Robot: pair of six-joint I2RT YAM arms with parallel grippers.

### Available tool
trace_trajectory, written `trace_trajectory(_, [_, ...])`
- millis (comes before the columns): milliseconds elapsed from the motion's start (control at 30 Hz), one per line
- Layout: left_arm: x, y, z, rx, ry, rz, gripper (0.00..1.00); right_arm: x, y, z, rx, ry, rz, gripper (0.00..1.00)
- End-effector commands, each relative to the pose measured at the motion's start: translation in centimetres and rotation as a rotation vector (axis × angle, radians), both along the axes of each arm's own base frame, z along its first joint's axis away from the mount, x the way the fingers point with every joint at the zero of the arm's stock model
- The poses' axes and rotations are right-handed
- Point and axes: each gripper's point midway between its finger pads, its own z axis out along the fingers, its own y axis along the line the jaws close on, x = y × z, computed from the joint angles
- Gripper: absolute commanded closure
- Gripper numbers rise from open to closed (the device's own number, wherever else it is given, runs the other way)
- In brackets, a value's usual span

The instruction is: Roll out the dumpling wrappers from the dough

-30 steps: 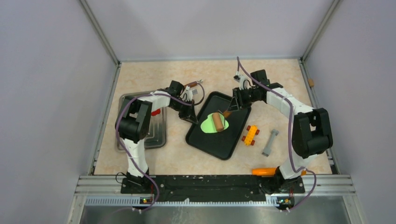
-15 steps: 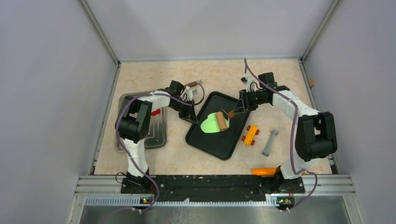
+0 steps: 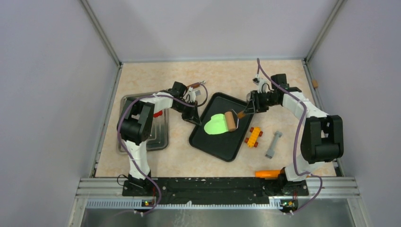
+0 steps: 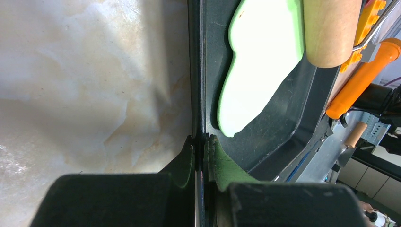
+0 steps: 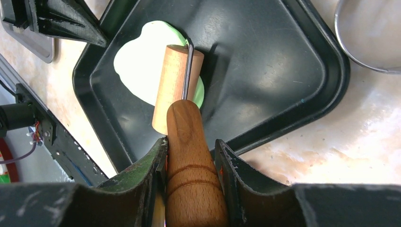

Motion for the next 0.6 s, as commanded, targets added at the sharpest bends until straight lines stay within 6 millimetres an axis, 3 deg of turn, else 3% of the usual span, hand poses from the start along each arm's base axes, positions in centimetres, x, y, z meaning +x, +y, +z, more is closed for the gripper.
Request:
trace_trajectory(0, [0.8, 0.1, 1.4, -0.025, -0.029, -0.002, 1.0, 1.2, -10.6, -4.3, -0.448, -0.022, -0.153, 1.0])
trace_trajectory(200, [0.9, 0.1, 1.4, -0.024, -0.029, 0.0, 1.0, 1.7, -11.5, -3.4, -0.438, -0.025, -0.184, 1.0])
trace_trajectory(333, [0.9, 0.1, 1.4, -0.023, -0.033, -0.001, 1.0, 2.5, -10.9, -1.3, -0.404, -0.064, -0.186, 1.0])
trace_trajectory(467, [0.9, 0.2, 1.4, -0.02, -0.035, -0.002, 1.0, 3.6, -9.3, 3.0, -0.307, -0.141, -0.171, 1.0])
trace_trajectory(567, [0.9, 0.1, 1.3, -0.022, -0.032, -0.003, 1.0, 4.3, -6.3, 8.1, -0.113, -0.184, -0.201, 1.0])
